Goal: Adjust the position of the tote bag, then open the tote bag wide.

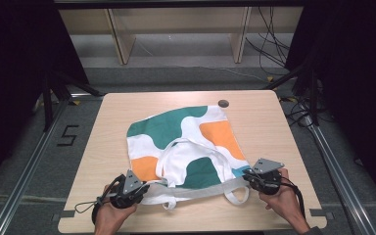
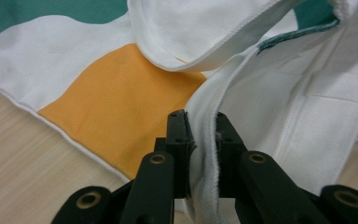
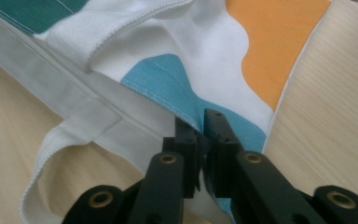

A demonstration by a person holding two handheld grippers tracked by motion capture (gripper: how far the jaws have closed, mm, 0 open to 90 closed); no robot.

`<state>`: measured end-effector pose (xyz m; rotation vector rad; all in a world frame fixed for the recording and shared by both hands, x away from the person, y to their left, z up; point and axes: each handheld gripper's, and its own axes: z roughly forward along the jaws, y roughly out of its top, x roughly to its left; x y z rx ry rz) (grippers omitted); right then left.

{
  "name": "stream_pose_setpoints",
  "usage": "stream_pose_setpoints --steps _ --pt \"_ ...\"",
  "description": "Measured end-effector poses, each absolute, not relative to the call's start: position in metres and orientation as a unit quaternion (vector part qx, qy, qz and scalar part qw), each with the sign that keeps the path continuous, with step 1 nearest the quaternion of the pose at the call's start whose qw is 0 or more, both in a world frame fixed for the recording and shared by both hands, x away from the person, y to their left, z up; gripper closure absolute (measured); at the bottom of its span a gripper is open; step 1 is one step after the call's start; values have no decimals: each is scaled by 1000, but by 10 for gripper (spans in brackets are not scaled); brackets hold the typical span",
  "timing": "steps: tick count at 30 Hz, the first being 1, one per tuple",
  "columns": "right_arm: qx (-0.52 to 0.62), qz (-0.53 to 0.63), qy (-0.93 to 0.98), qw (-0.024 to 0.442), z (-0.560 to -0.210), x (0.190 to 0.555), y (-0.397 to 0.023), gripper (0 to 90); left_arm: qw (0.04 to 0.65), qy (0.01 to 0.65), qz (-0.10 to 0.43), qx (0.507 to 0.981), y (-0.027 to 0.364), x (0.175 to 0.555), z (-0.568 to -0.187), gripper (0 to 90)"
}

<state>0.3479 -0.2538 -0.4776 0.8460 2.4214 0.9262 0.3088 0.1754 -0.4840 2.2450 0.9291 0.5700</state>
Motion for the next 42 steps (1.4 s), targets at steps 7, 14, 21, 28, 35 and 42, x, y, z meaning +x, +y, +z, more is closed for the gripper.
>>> stream_pose_setpoints --steps 7,14,21,28,35,42 --pt "306 349 868 177 -467 313 -255 884 314 355 228 850 180 323 -486 811" --pt "305 365 865 159 -472 302 -259 792 321 360 227 846 182 324 -489 760" --pt "315 339 869 173 -487 307 -250 694 318 363 224 847 185 324 -490 685" --pt "309 374 856 178 -481 310 -253 870 310 363 226 849 184 322 -492 645" --pt "313 391 848 172 -474 310 -256 876 307 349 223 857 182 321 -493 787" --pt "318 414 837 163 -461 308 -259 878 325 313 250 857 185 318 -480 830"
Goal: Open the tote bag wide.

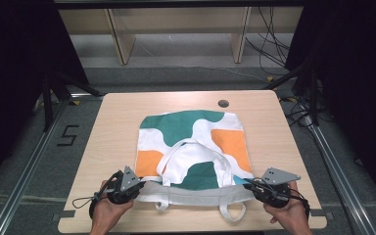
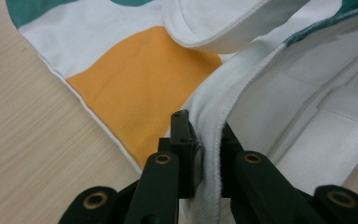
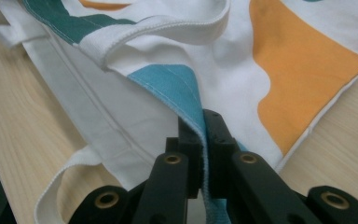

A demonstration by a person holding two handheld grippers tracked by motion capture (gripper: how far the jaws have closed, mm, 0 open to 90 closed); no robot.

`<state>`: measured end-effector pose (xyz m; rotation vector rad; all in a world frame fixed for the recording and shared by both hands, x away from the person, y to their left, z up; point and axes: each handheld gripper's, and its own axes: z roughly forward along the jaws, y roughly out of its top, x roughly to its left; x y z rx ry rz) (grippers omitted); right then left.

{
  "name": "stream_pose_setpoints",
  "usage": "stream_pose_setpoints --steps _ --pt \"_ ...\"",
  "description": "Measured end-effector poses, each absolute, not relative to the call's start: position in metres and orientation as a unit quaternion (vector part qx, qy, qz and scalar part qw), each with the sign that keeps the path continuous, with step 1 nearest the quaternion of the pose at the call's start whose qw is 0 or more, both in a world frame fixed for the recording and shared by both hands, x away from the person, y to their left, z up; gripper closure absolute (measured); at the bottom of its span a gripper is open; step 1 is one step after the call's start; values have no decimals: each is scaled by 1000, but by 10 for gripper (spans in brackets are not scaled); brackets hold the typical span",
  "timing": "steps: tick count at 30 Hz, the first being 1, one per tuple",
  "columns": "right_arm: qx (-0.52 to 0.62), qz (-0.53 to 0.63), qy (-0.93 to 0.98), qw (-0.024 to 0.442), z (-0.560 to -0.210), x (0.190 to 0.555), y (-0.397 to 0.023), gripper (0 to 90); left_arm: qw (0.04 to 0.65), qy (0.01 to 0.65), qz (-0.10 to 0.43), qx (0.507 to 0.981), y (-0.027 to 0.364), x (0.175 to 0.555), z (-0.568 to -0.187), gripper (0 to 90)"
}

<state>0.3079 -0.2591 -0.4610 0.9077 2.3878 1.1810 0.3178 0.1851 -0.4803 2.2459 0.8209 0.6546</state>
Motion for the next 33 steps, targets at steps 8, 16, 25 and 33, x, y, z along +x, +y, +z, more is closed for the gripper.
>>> stream_pose_setpoints --steps 8,16,25,33 --pt "329 445 818 157 -443 312 -264 881 353 305 259 845 191 316 -460 833" --pt "315 469 806 178 -413 323 -264 883 411 332 268 806 194 321 -430 837" --pt "291 512 778 217 -364 336 -266 883 457 318 308 771 201 323 -373 840" --pt "270 534 763 245 -318 338 -272 884 488 299 334 749 199 321 -329 847"
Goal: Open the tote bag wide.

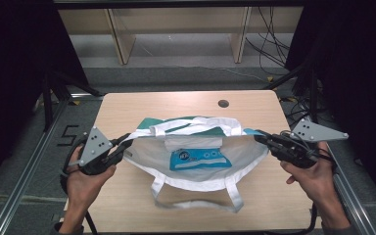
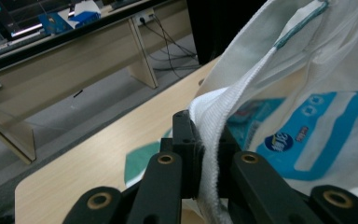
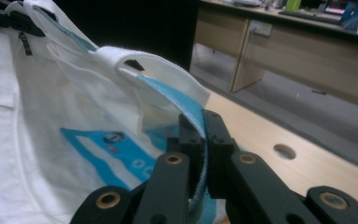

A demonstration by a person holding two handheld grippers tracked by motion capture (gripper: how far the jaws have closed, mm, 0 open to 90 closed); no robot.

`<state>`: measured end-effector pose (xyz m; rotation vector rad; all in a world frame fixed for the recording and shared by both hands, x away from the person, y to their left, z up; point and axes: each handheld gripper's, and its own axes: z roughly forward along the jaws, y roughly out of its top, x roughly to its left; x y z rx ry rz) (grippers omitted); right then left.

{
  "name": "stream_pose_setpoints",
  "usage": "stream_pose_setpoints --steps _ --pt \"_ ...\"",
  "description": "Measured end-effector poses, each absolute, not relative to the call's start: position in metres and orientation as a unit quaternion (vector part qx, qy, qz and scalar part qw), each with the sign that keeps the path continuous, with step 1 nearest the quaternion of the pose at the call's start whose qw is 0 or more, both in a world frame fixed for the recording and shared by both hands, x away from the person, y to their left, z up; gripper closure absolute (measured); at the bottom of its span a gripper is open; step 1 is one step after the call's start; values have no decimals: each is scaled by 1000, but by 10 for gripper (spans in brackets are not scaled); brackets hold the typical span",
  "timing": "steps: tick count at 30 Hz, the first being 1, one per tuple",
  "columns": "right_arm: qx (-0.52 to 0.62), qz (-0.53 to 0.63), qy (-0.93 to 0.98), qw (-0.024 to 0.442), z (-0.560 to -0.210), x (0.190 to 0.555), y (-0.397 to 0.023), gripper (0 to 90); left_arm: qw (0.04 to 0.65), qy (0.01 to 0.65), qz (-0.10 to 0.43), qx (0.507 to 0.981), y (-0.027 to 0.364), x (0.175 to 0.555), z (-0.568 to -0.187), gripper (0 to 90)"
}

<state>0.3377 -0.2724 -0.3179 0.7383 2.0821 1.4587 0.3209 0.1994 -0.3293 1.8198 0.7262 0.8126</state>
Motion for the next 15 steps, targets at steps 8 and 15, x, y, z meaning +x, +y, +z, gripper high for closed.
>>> stream_pose_setpoints --steps 8,15 --pt "252 558 747 258 -276 331 -279 885 521 279 340 731 200 309 -293 847" --pt "238 577 736 262 -257 327 -282 885 546 276 332 718 202 306 -277 845"
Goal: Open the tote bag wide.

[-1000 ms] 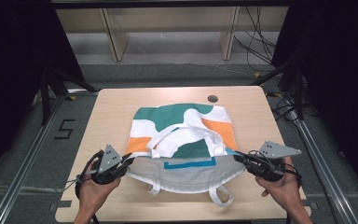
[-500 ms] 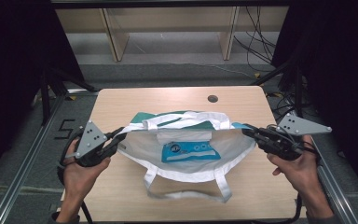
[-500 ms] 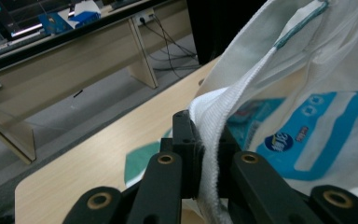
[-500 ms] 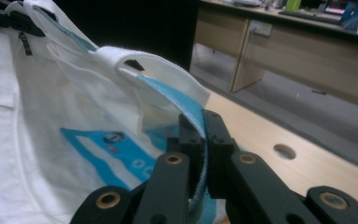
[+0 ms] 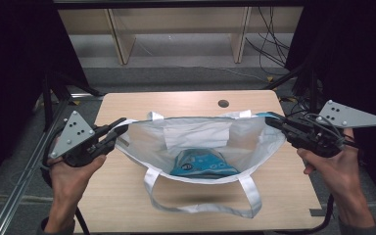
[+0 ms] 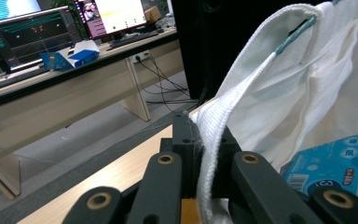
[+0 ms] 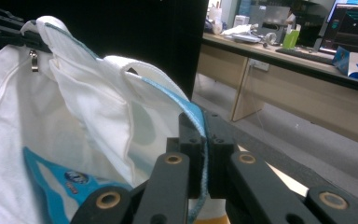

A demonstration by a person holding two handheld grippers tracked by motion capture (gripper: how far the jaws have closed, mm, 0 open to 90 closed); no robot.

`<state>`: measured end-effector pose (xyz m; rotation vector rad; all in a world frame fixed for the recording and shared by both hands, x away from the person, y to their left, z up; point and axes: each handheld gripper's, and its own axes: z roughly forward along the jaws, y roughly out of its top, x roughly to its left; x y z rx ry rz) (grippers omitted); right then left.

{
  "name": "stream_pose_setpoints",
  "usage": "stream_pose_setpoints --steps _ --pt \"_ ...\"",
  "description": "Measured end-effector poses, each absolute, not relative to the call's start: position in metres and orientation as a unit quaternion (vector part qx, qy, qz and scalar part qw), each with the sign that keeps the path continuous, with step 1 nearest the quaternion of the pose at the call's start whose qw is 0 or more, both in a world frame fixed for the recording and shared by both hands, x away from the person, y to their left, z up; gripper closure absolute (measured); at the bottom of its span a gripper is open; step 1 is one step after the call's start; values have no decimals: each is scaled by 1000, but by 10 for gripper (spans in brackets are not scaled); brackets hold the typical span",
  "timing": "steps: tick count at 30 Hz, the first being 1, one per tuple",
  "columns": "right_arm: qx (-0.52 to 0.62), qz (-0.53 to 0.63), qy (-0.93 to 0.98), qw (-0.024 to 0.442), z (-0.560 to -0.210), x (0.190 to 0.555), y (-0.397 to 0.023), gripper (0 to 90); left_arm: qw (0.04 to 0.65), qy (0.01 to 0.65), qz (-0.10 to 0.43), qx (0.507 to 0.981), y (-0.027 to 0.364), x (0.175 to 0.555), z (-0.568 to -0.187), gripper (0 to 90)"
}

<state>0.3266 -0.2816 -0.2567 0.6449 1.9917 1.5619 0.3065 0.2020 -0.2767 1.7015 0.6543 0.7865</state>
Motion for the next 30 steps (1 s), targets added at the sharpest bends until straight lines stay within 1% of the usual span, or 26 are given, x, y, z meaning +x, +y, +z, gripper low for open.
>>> stream_pose_setpoints --steps 5,8,9,10,12,14,15,21,25,28,29,30 --pt "245 585 731 254 -249 327 -286 885 557 272 324 715 201 307 -270 846" --pt "247 578 732 263 -251 331 -286 885 566 285 318 705 197 324 -276 845" --pt "247 578 732 263 -251 331 -286 885 566 285 318 705 197 324 -276 845" --pt "255 574 730 269 -254 338 -287 885 580 290 309 696 197 333 -280 844" --pt "262 569 728 279 -258 345 -286 885 573 295 315 696 194 340 -286 843" --pt "262 561 735 276 -259 348 -285 885 569 298 316 699 194 343 -289 842" --pt "271 551 737 284 -265 354 -282 885 569 304 315 696 195 348 -296 841" --pt "274 539 743 288 -274 366 -276 885 564 319 317 692 196 357 -311 840" --pt "276 534 741 300 -278 372 -272 885 571 321 316 686 197 361 -318 839" --pt "283 528 743 299 -281 375 -271 885 564 319 324 690 195 365 -328 834" --pt "285 518 746 308 -286 379 -269 885 551 322 328 696 193 371 -337 832" --pt "287 512 749 308 -289 382 -268 885 555 330 321 693 193 374 -342 833"
